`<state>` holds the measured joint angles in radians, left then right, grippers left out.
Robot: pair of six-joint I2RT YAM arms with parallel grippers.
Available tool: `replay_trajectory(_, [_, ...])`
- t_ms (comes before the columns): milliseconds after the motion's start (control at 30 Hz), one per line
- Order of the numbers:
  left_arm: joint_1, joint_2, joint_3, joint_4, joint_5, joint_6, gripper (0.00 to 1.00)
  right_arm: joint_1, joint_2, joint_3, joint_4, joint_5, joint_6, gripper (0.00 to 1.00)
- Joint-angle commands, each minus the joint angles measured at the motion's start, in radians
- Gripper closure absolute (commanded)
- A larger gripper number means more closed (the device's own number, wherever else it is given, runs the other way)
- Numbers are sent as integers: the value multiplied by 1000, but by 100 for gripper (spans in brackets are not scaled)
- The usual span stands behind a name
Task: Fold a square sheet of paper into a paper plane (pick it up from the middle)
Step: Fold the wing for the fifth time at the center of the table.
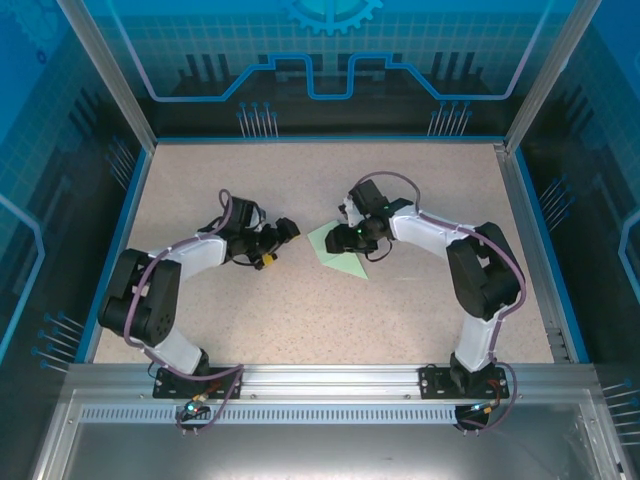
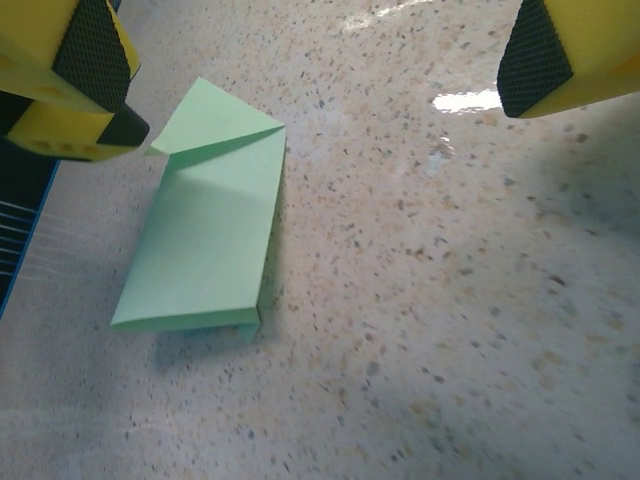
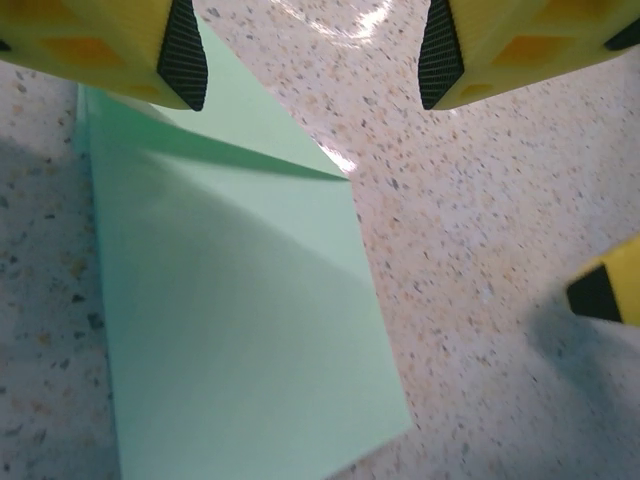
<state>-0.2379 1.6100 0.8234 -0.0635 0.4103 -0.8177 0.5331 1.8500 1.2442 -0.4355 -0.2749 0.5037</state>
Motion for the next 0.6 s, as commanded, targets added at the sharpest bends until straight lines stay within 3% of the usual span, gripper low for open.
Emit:
replay_trajectory(0, [-19, 26, 30, 36, 42, -37, 2, -5, 0, -26, 49, 6, 69, 40])
replay_trajectory(267, [-50, 59, 39, 60, 75, -69, 3, -31, 47, -37, 61, 16, 82, 41])
replay_trajectory(567, [-100, 101, 69, 79, 112, -90, 12, -67, 94, -85, 106, -2, 122, 41])
